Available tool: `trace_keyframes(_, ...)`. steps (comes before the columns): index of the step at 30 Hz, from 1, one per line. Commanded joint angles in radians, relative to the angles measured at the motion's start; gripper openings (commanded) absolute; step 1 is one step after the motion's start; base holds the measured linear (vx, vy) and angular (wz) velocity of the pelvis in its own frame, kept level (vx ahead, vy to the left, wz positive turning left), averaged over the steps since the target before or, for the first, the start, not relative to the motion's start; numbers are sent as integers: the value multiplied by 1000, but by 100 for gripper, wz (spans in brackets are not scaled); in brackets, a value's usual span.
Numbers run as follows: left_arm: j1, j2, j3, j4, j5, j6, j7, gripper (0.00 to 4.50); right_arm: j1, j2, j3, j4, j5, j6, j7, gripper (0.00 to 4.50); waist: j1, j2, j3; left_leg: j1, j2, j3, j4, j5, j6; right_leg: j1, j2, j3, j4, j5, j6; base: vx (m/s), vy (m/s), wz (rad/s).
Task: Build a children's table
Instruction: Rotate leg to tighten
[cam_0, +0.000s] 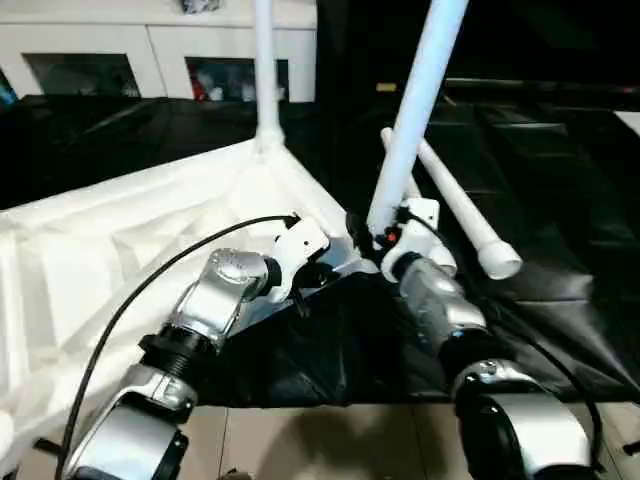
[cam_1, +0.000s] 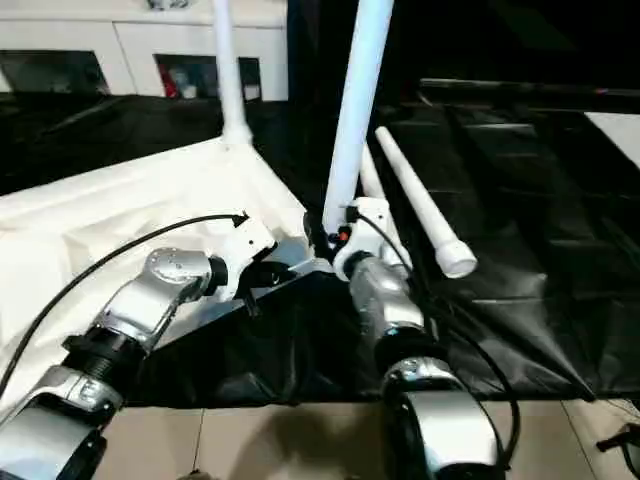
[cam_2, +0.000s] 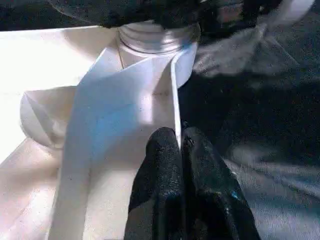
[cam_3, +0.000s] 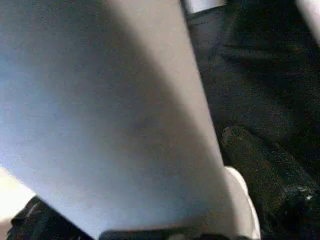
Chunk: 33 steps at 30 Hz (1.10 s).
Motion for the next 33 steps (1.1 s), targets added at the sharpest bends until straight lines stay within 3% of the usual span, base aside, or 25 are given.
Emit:
trace_keyframes(1, -3, -4, -39, -13, -11, -44, -64, 0, 24, -23, 48, -73, -1, 30, 104, 361, 1, 5, -71, 0, 28, -2, -43, 91, 158, 73, -88, 66, -45, 355, -257, 0, 0, 0)
trace_keyframes(2, -3, 3, -42, -13, -13, -49, -80, 0, 42, -45, 71, -104, -11, 35, 145, 361, 4, 6, -70, -1, 30, 0, -40, 94, 175, 69, -89, 65, -43, 360, -263, 0, 0, 0)
trace_keyframes(6, 0, 27, -52, -18, -18, -71, -128, 0, 101, -111, 138, -208, -35, 46, 256, 361, 13, 4, -69, -2, 33, 0, -37, 85, 178, 67, -89, 63, -44, 327, -263, 0, 0, 0)
trace_keyframes(8, 7, 53, -62, -24, -22, -98, -182, 0, 159, -182, 201, -322, -37, 70, 383, 361, 14, 2, -64, -2, 33, 1, -41, 25, 158, 69, -88, 64, -54, 238, -248, 0, 0, 0)
trace_keyframes(11, 17, 75, -71, -30, -32, -123, -235, 0, 194, -237, 244, -389, -46, 87, 478, 361, 11, -2, -59, -3, 34, 3, -46, -33, 126, 68, -90, 66, -64, 145, -235, 0, 0, 0)
trace_keyframes(14, 24, 99, -83, -28, -36, -145, -286, 0, 223, -308, 298, -451, -68, 108, 587, 361, 14, -2, -59, -4, 33, 4, -45, -40, 112, 68, -88, 67, -65, 118, -226, 0, 0, 0)
trace_keyframes(17, 18, 111, -90, -16, -28, -163, -309, 0, 230, -351, 329, -466, -92, 117, 651, 361, 15, -4, -61, -5, 31, 4, -43, -29, 112, 68, -88, 67, -63, 129, -227, 0, 0, 0)
trace_keyframes(18, 17, 112, -91, -13, -27, -167, -313, 0, 230, -358, 334, -468, -98, 117, 658, 334, 16, -3, -62, -4, 31, 5, -41, -25, 114, 67, -87, 68, -62, 139, -228, 0, 0, 0)
trace_keyframes(24, 4, 122, -99, 1, -24, -182, -343, 0, 222, -390, 364, -463, -127, 122, 683, 284, 16, -3, -63, -6, 30, 4, -39, -17, 119, 67, -87, 66, -59, 159, -235, 0, 0, 0)
trace_keyframes(33, -10, 133, -106, 31, -21, -207, -374, 0, 226, -411, 401, -483, -143, 154, 710, 264, 19, -3, -65, -7, 29, 4, -37, -11, 121, 69, -86, 64, -56, 166, -234, 0, 0, 0)
